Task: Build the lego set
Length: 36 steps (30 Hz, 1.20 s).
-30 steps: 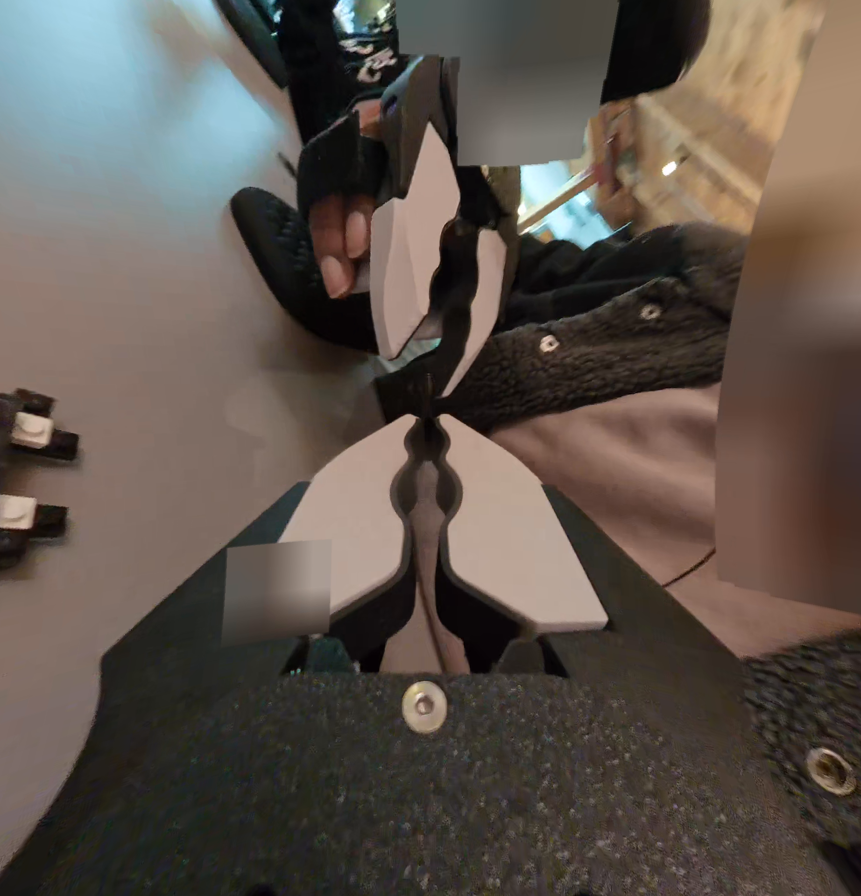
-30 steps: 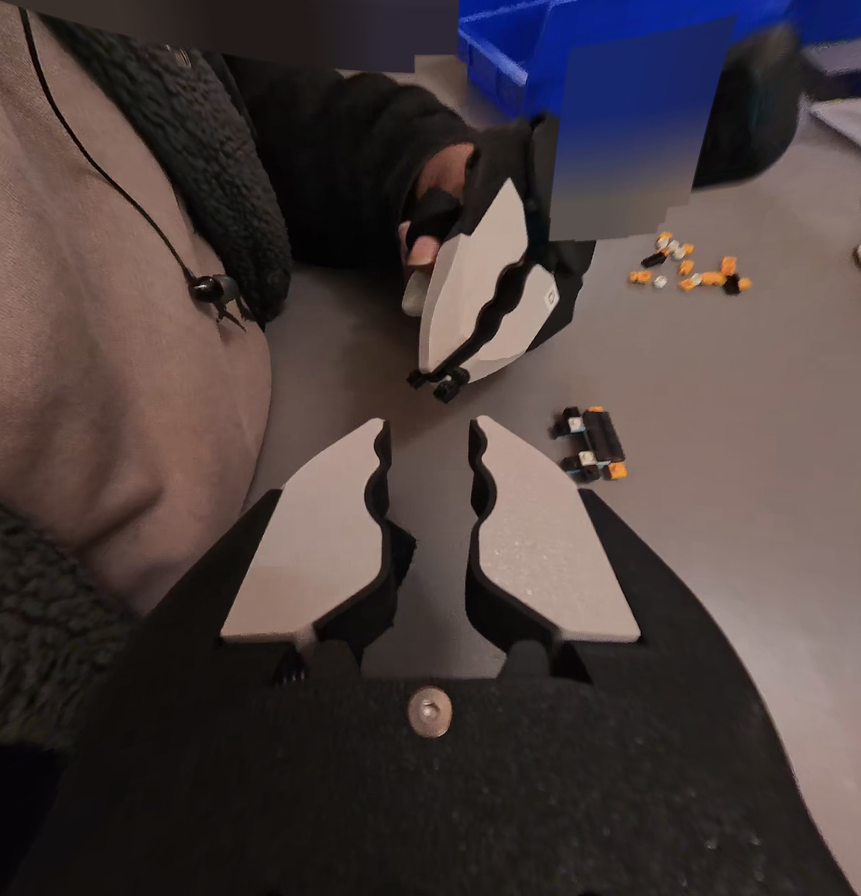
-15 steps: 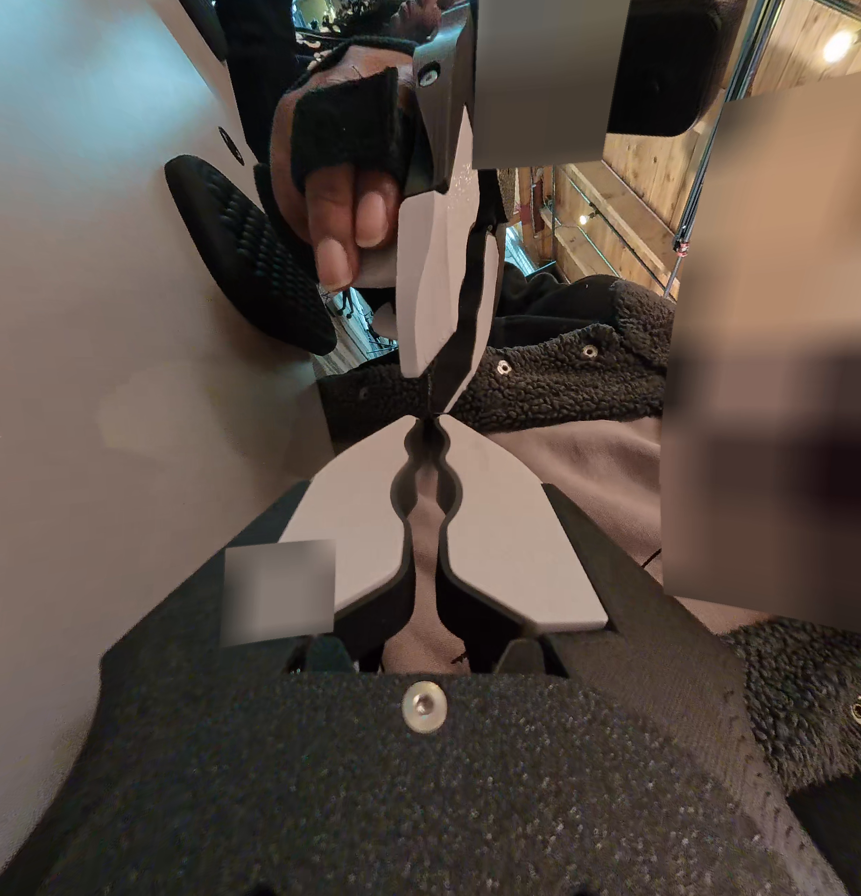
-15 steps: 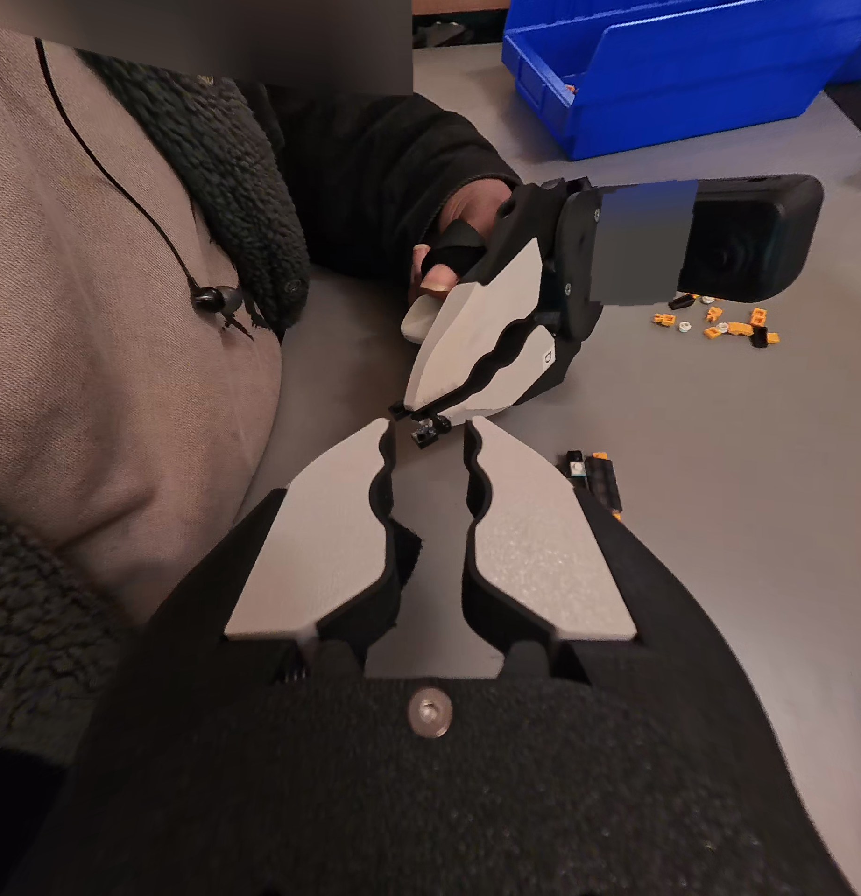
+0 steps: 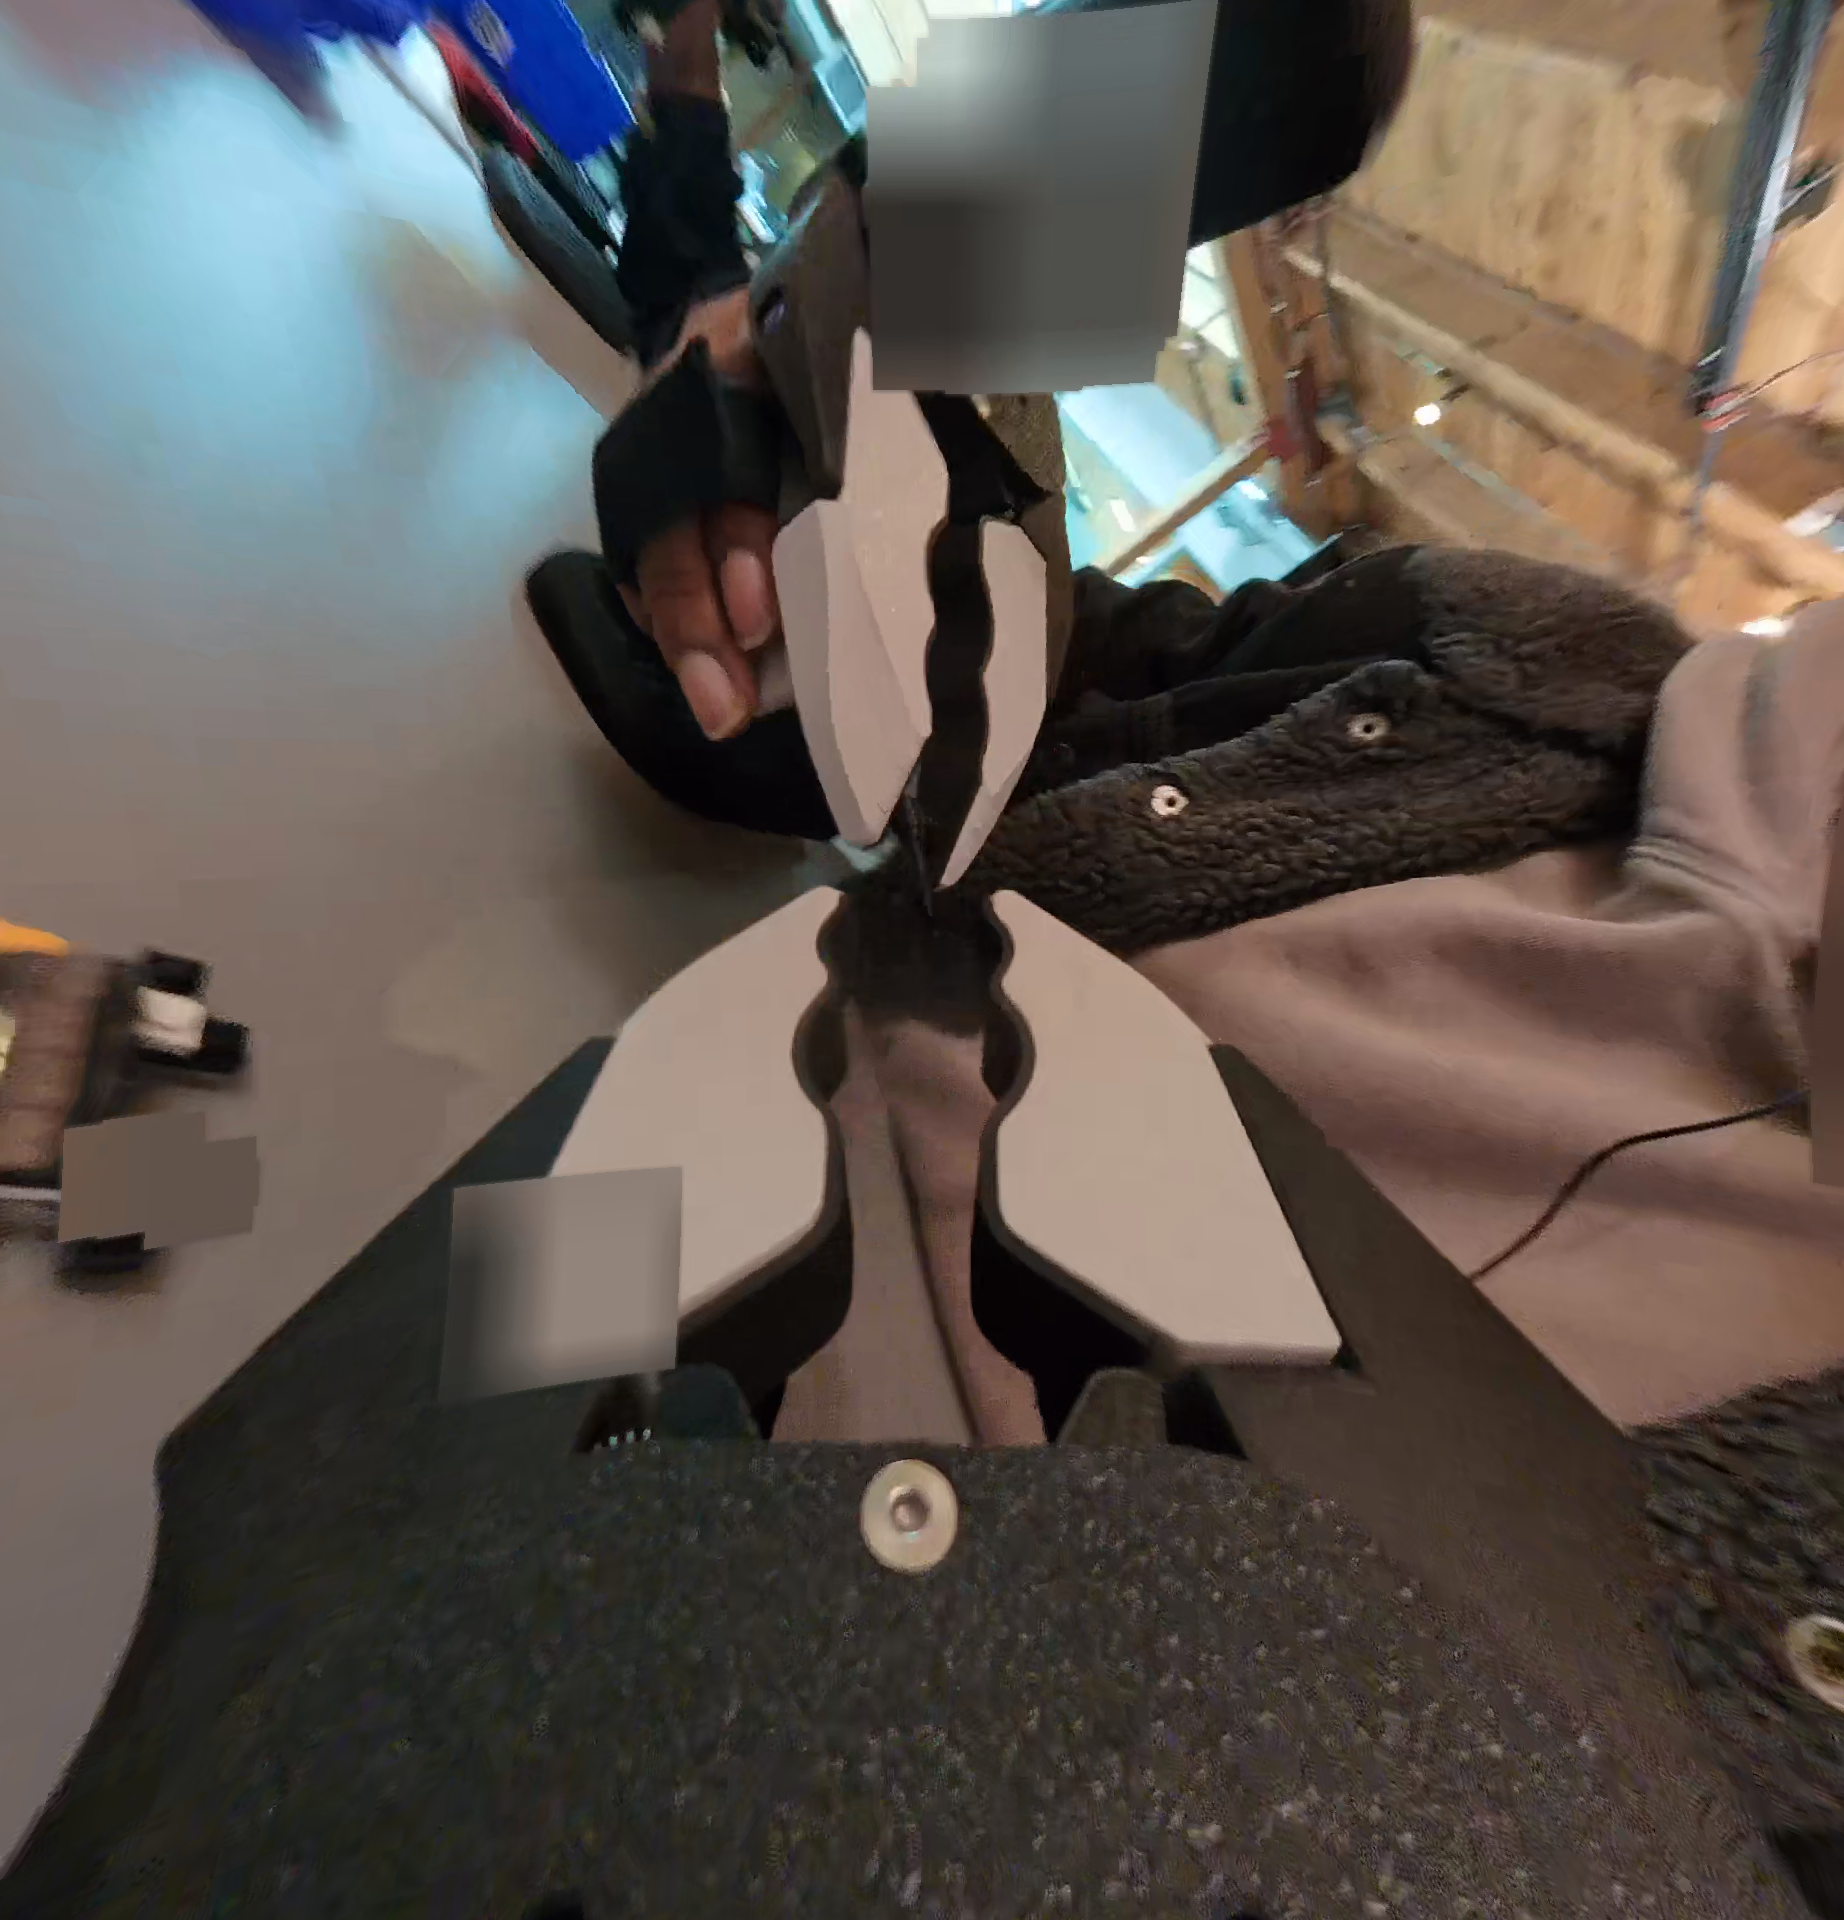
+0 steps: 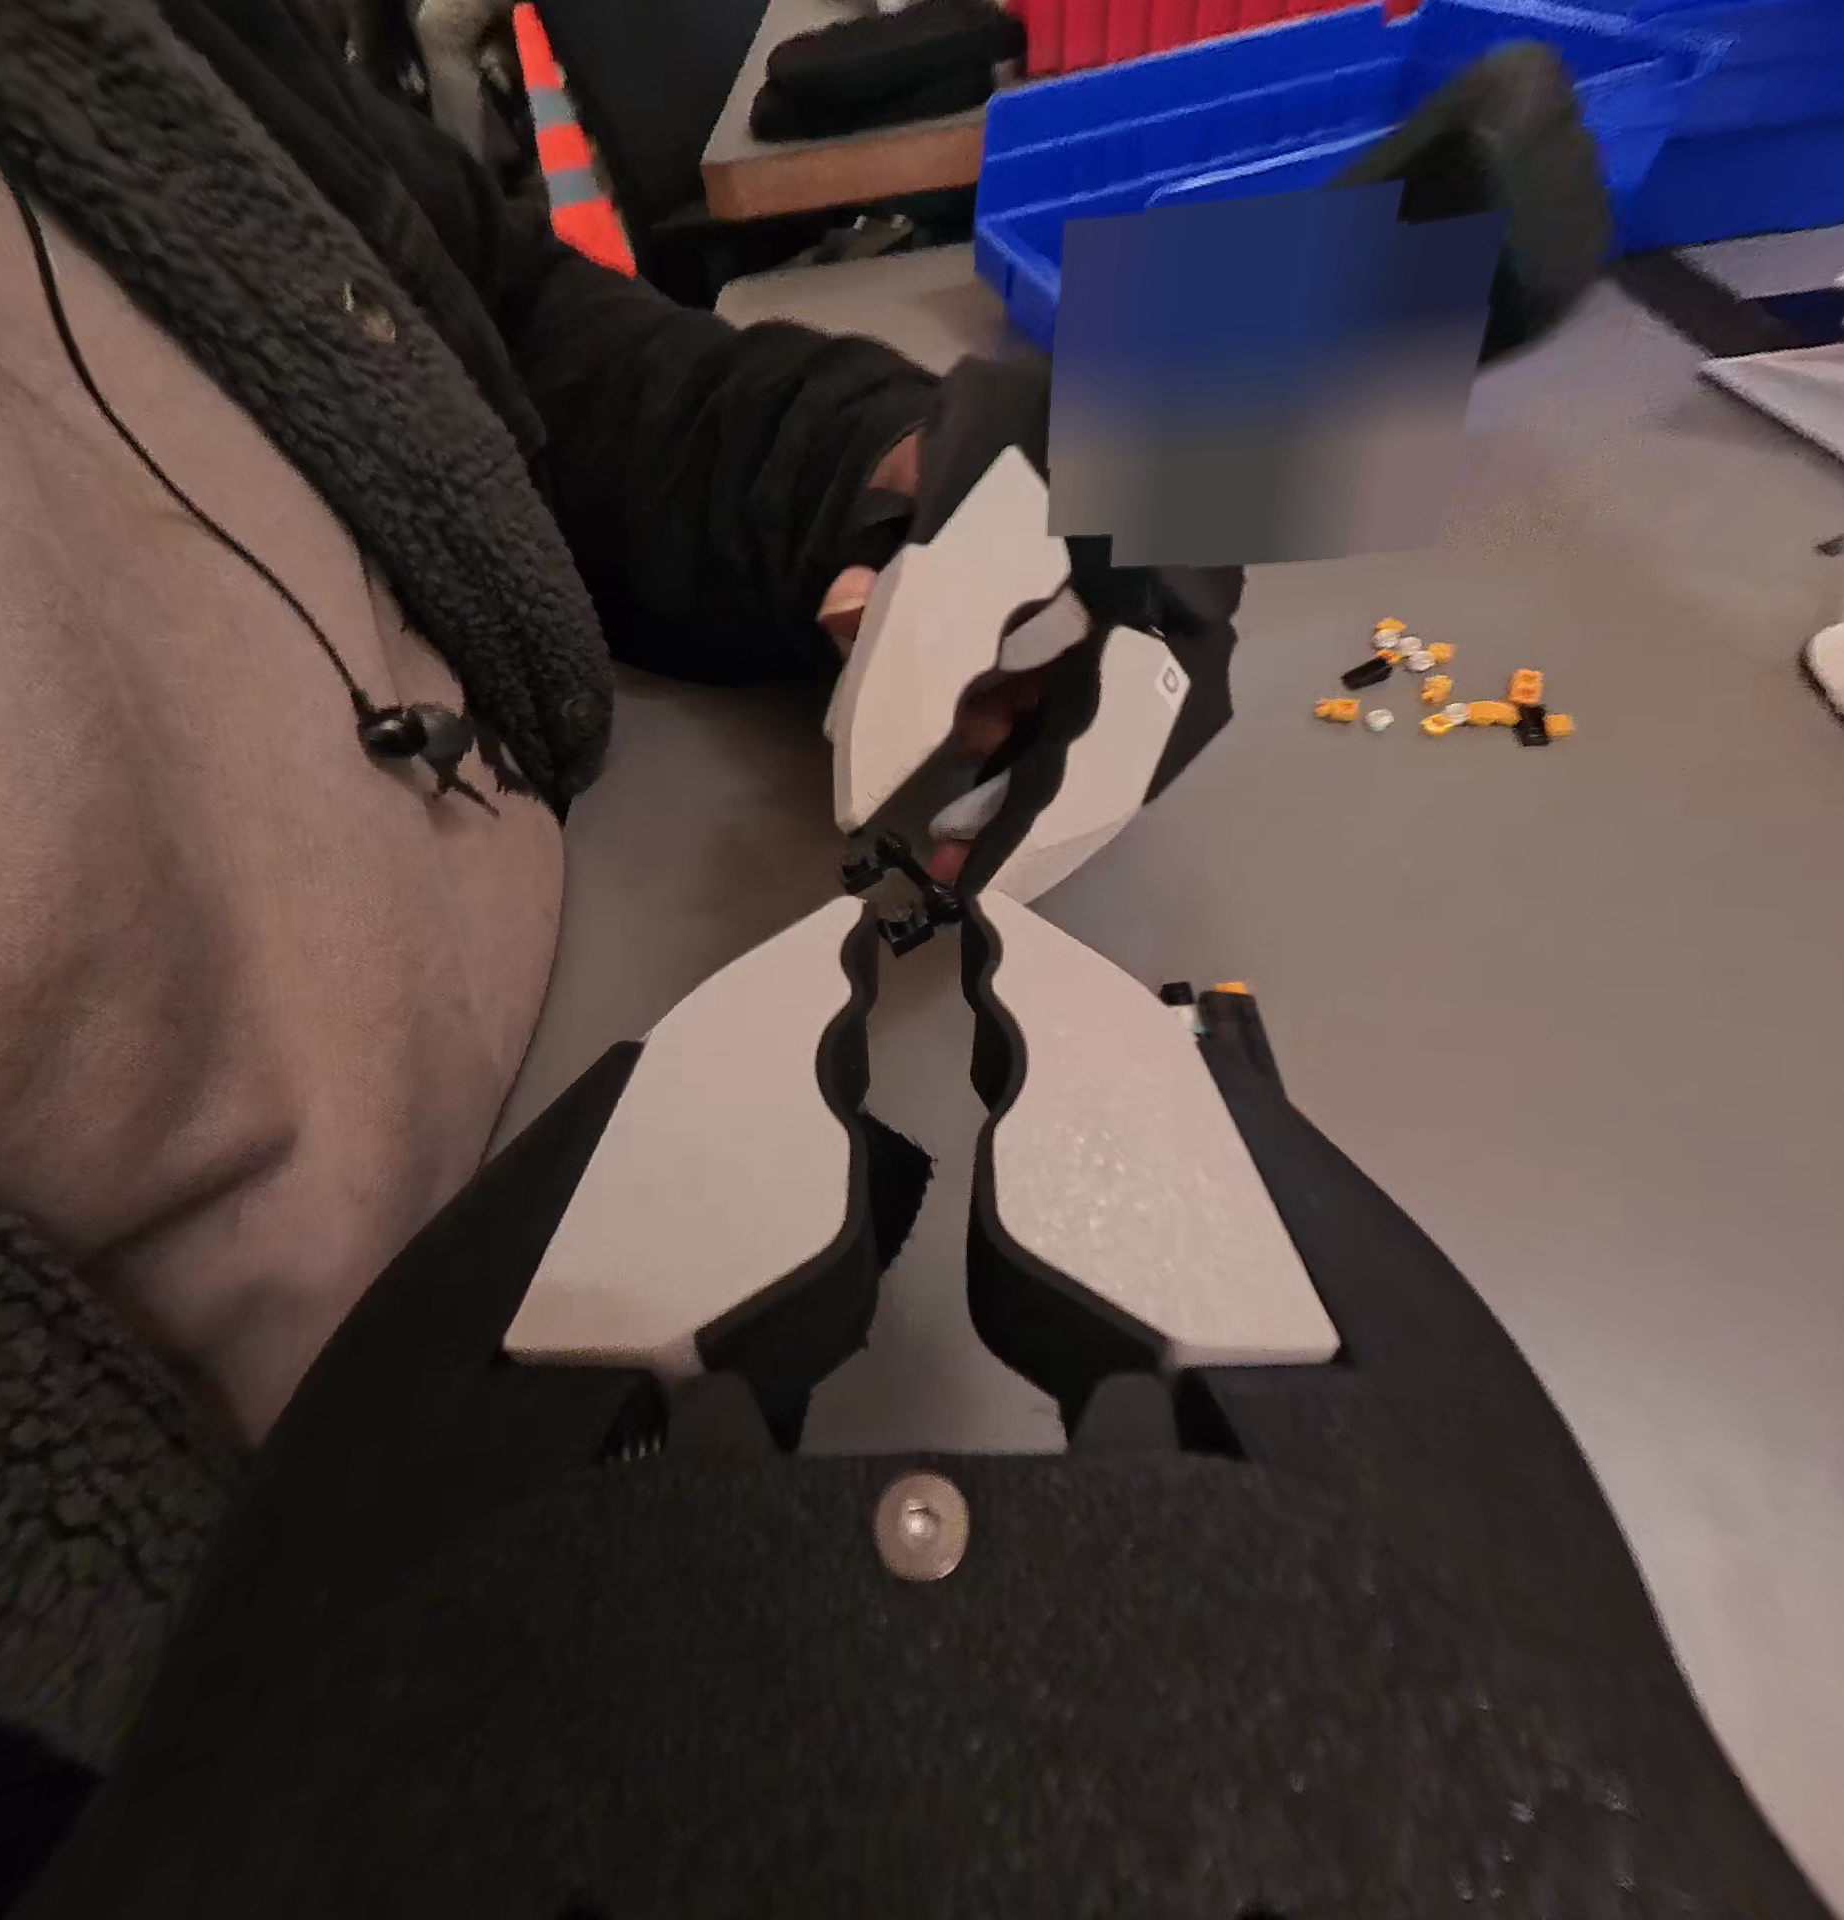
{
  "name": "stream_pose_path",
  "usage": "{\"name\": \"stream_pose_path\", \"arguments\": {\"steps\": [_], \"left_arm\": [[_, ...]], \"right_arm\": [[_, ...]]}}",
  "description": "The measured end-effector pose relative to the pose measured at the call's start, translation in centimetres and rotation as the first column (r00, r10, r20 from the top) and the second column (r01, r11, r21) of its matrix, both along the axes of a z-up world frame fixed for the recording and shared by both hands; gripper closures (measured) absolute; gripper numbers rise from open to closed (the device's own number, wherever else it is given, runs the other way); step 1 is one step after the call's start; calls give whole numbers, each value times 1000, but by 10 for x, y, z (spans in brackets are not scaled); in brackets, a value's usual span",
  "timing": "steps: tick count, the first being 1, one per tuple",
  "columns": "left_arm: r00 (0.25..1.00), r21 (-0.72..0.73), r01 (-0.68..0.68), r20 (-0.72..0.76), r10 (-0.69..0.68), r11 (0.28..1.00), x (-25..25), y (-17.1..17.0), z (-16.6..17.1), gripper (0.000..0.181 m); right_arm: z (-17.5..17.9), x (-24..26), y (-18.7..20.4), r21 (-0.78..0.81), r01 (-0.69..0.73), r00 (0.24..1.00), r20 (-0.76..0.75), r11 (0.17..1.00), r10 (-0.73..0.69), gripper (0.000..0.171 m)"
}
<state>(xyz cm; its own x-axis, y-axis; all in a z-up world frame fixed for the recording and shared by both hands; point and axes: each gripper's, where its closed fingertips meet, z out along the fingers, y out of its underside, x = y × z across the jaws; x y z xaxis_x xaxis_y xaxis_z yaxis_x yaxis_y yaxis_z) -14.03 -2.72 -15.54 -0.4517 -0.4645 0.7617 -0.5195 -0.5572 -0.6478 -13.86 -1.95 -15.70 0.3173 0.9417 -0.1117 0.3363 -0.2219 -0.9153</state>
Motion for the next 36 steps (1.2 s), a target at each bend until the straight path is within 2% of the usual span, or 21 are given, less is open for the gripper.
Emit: {"name": "stream_pose_path", "arguments": {"steps": [4, 8, 12, 17, 21, 29, 36], "left_arm": [[978, 220, -186, 134, 160, 957, 4, 22, 10, 159], [929, 408, -352, 264, 260, 842, 7, 38, 17, 158], [894, 500, -442, 311, 322, 744, 8, 50, 15, 159], [847, 553, -531, 381, 372, 643, 7, 67, 15, 156], [837, 579, -547, 402, 372, 605, 5, 72, 14, 158], [819, 586, -573, 416, 395, 573, 4, 82, 11, 167], [843, 611, -538, 378, 383, 581, 6, 85, -5, 167]], "right_arm": [[18, 12, 21, 3, 143, 983, -115, 990, -141, 156], [30, 18, 40, 4, 236, 953, -196, 972, -231, 156], [32, 19, 56, -3, 275, 935, -234, 961, -268, 156], [28, 10, 64, -38, 232, 936, -265, 972, -233, 156], [21, 2, 70, -50, 203, 940, -269, 978, -209, 156], [11, -2, 83, -77, 146, 950, -266, 986, -161, 156], [-4, 1, 83, -78, 107, 959, -256, 991, -124, 156]]}}
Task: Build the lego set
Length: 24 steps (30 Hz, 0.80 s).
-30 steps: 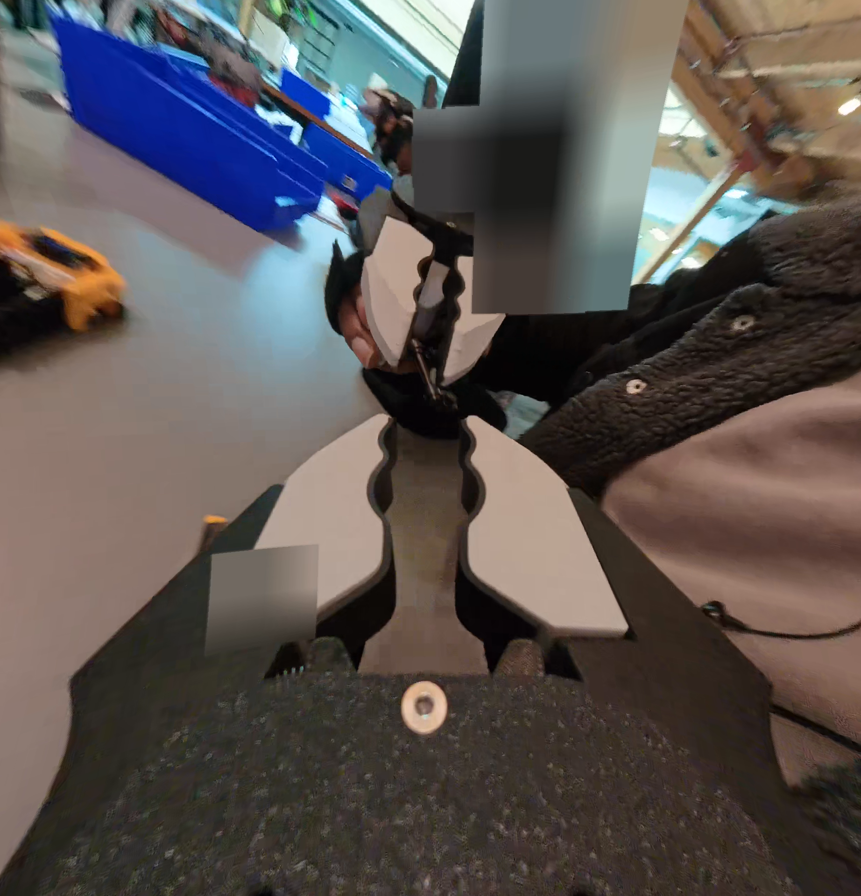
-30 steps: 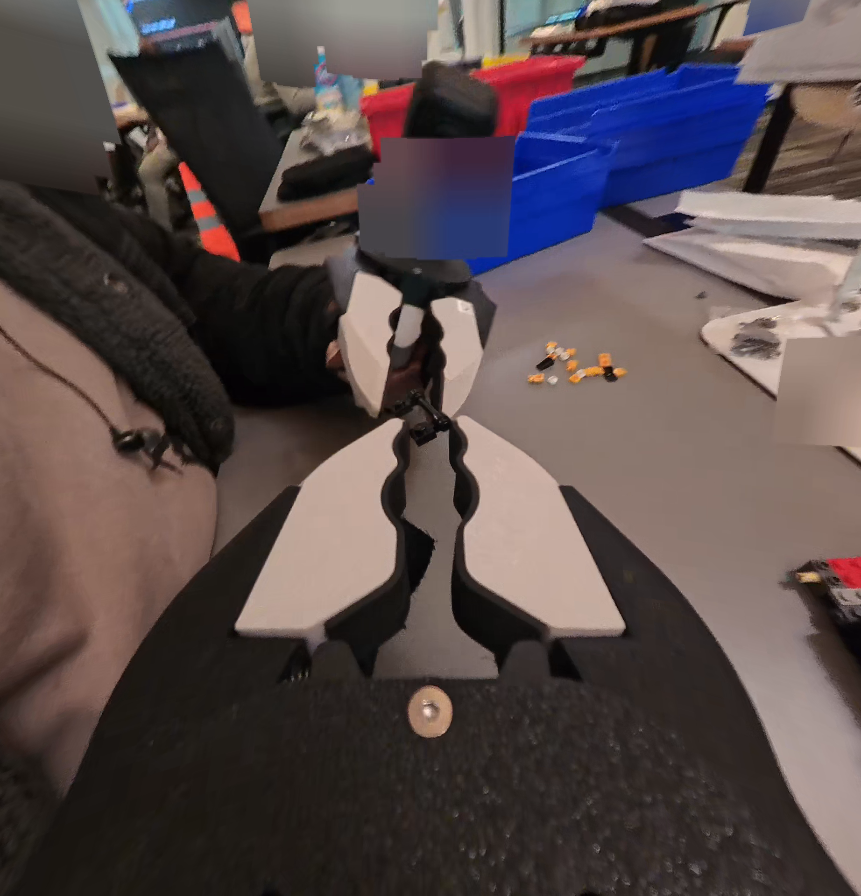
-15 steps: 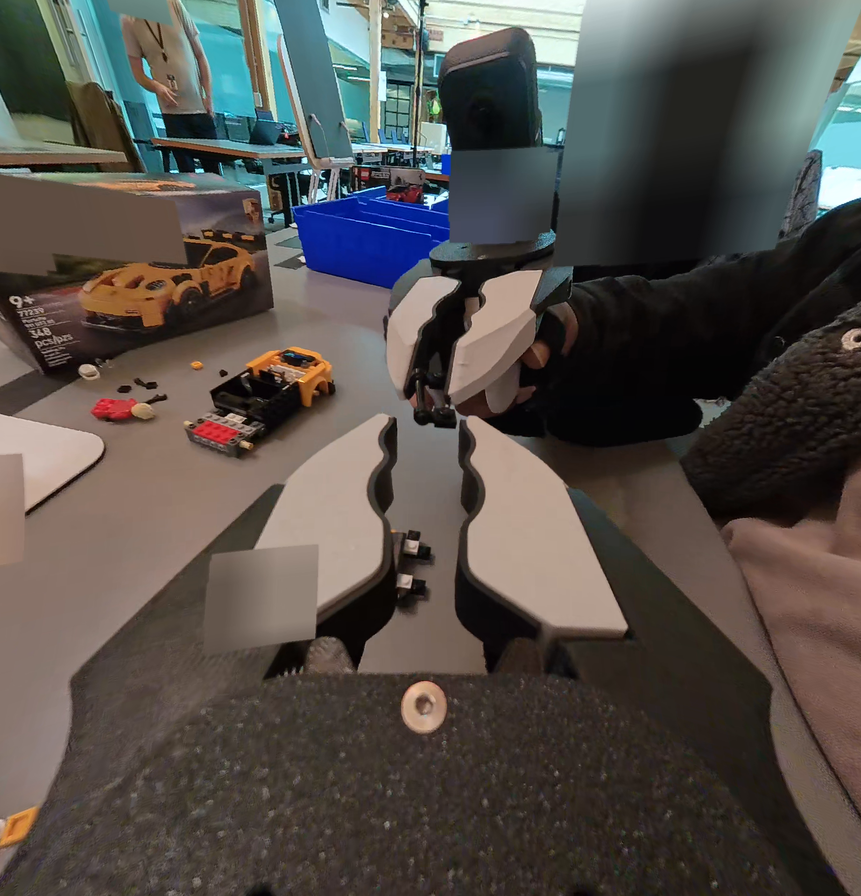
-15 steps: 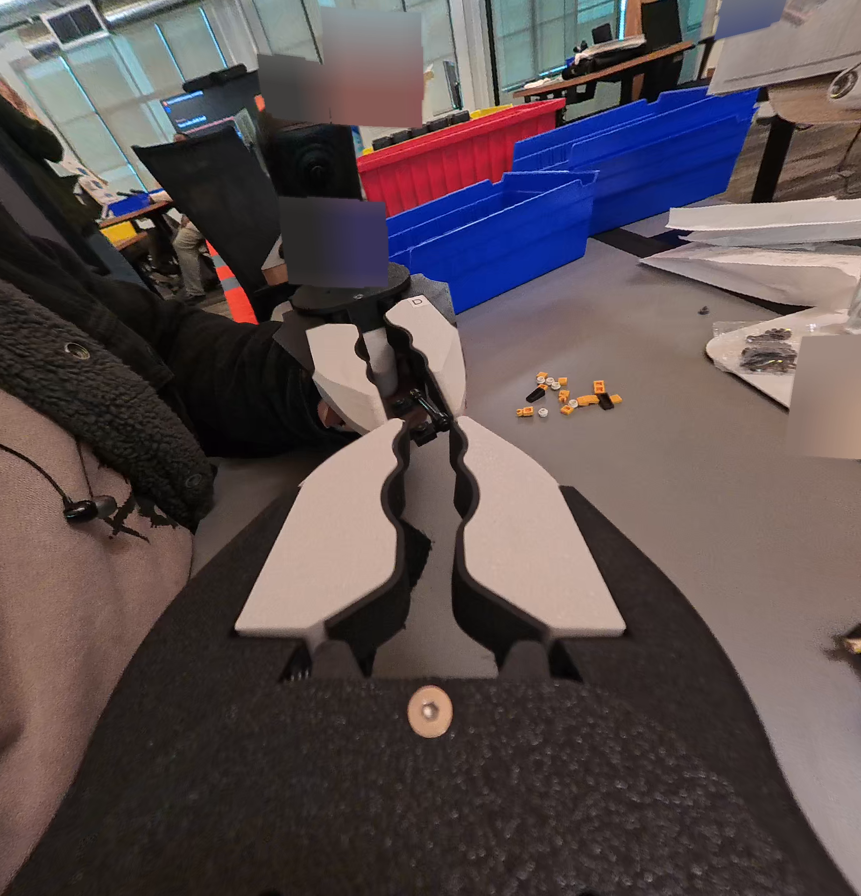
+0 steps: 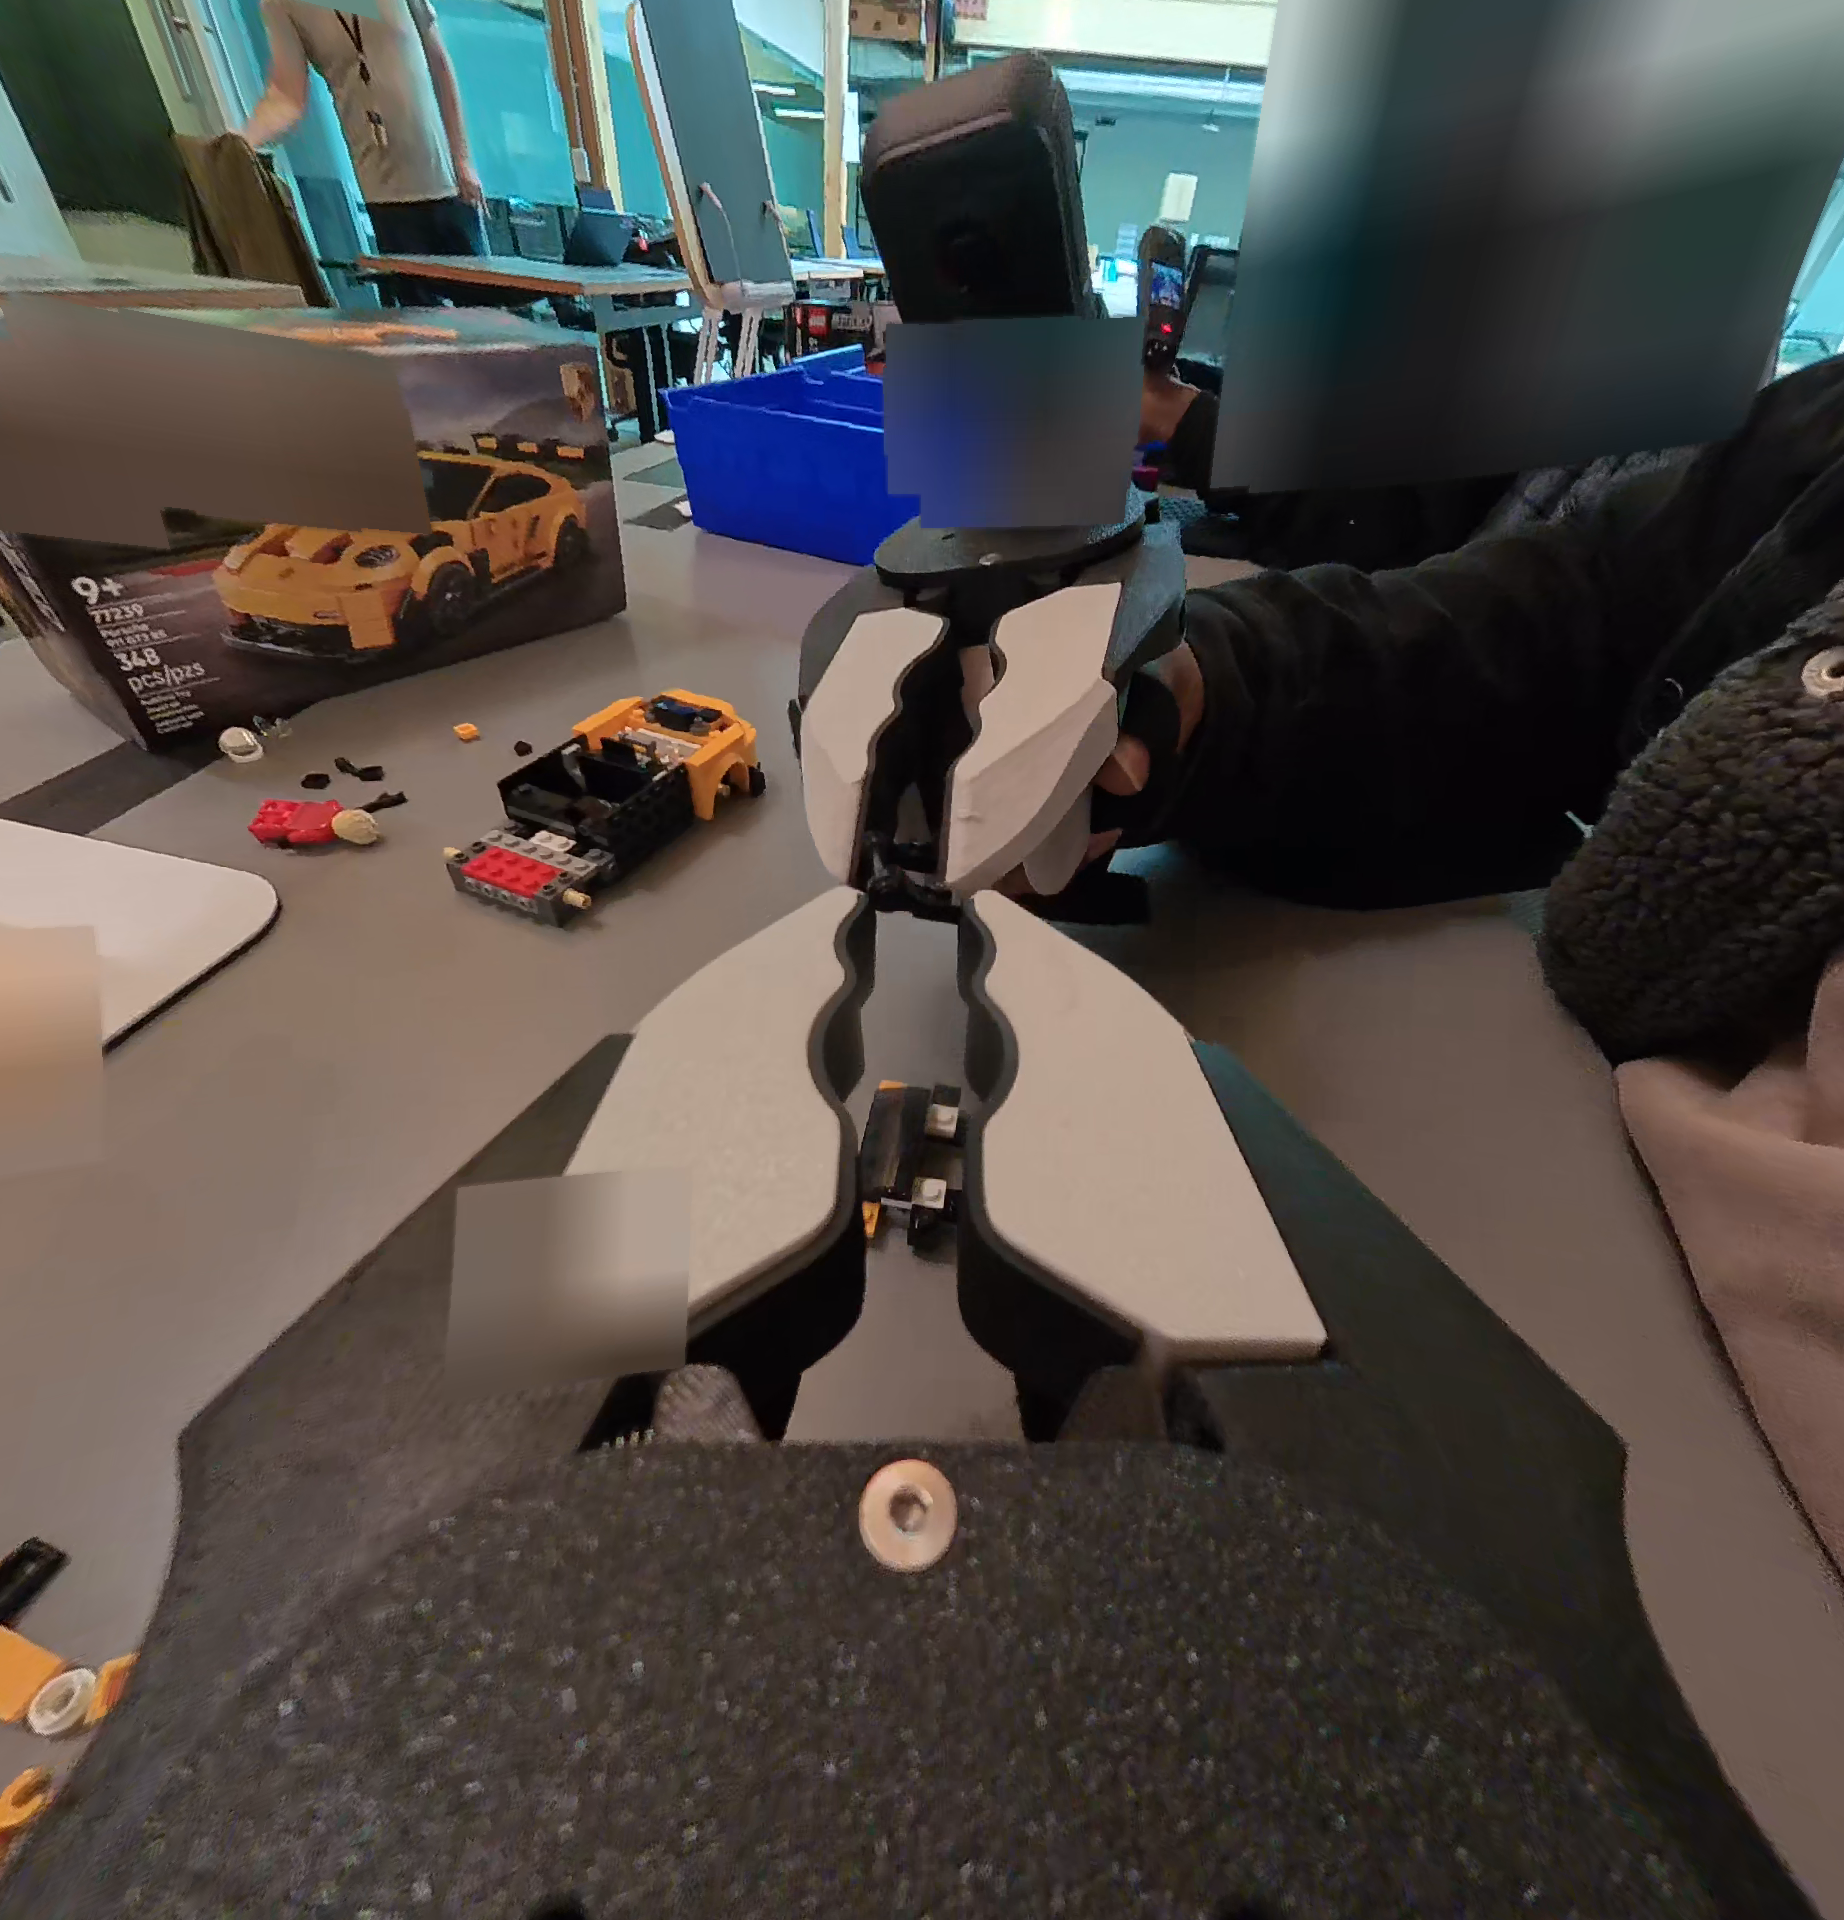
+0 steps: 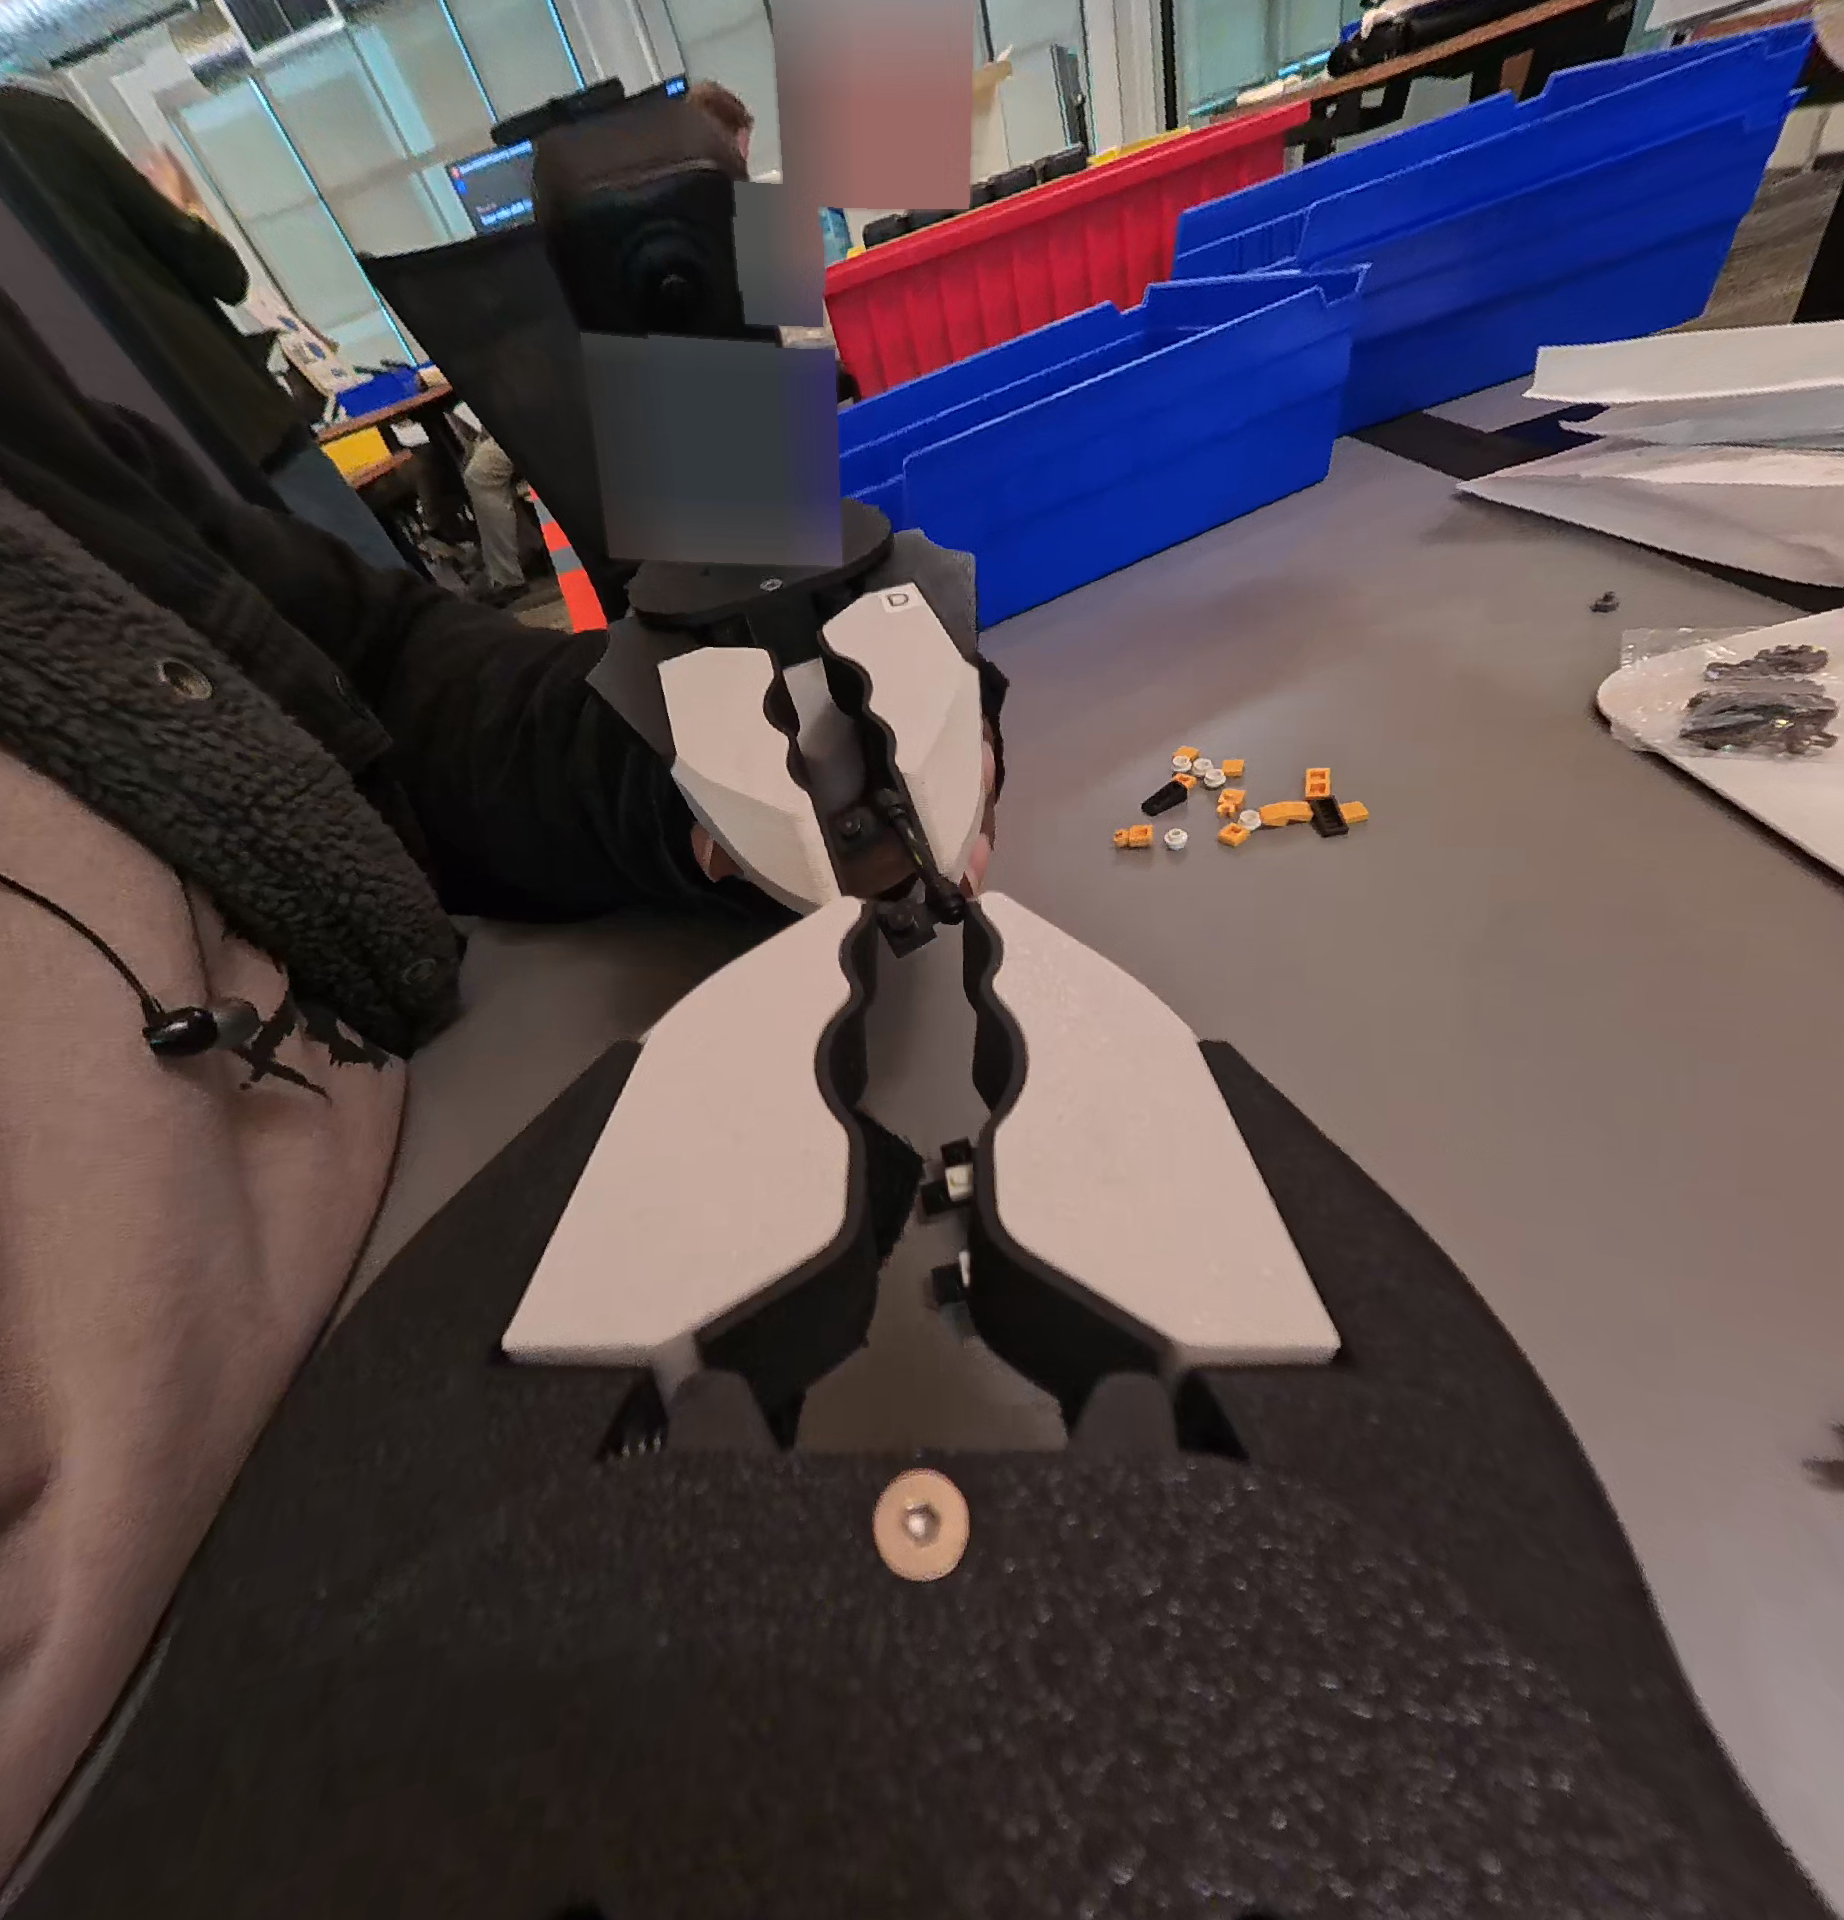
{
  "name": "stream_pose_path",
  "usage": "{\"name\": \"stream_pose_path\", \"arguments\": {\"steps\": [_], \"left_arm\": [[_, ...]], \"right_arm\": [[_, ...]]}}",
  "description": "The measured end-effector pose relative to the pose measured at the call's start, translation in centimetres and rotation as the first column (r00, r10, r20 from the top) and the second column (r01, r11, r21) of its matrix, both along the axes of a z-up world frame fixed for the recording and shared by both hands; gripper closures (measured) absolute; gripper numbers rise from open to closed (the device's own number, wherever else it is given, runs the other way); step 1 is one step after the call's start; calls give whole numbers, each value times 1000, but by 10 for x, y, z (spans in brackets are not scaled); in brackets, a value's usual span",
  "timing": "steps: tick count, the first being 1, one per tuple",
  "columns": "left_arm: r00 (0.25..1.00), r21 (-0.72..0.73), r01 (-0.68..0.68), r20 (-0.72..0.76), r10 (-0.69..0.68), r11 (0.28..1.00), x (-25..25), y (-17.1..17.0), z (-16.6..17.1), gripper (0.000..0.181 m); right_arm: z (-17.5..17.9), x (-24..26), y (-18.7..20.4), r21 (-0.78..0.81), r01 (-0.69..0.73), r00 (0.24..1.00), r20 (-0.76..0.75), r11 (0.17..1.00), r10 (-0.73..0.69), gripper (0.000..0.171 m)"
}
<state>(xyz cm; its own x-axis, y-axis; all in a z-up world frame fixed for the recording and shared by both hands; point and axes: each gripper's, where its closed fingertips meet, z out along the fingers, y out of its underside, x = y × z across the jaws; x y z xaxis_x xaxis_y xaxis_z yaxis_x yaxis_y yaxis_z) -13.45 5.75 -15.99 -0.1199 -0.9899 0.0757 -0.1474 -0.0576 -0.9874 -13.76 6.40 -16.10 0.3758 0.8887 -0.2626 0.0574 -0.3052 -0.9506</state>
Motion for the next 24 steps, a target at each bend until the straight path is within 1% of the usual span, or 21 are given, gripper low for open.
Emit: {"name": "stream_pose_path", "arguments": {"steps": [4, 9, 12, 14, 16, 17, 19, 22, 24], "left_arm": [[1000, -10, 16, -16, -16, 1000, 1, 0, -6, 167], [999, -36, 36, -33, -37, 999, 1, 0, -12, 167], [999, -38, 28, -39, -30, 999, 1, 2, -14, 167], [999, -42, -1, -34, -1, 999, 1, 8, -13, 165], [999, -41, -49, -23, 49, 998, -1, 17, -11, 159], [997, -36, -77, -12, 77, 996, -2, 23, -9, 159], [991, -27, -129, 10, 130, 991, -5, 32, -4, 159], [979, -13, -200, 31, 201, 980, -8, 43, 1, 164], [971, 1, -238, 38, 238, 971, -10, 48, 2, 167]], "right_arm": [[-7, 4, -1, 23, -4, 999, 51, 1000, 3, 155], [-14, 4, -2, 21, -11, 998, 67, 1000, 10, 157], [-12, 6, 0, 37, 2, 998, 56, 999, -4, 158], [-12, 12, 6, 42, 38, 997, 59, 998, -41, 158], [-19, 26, 20, 52, 126, 984, 116, 991, -132, 158], [-27, 34, 29, 57, 172, 969, 172, 983, -179, 158], [-45, 44, 42, 48, 225, 932, 282, 973, -229, 158], [-72, 47, 49, 13, 231, 884, 415, 973, -215, 157], [-79, 45, 48, 13, 217, 864, 462, 976, -198, 157]]}}
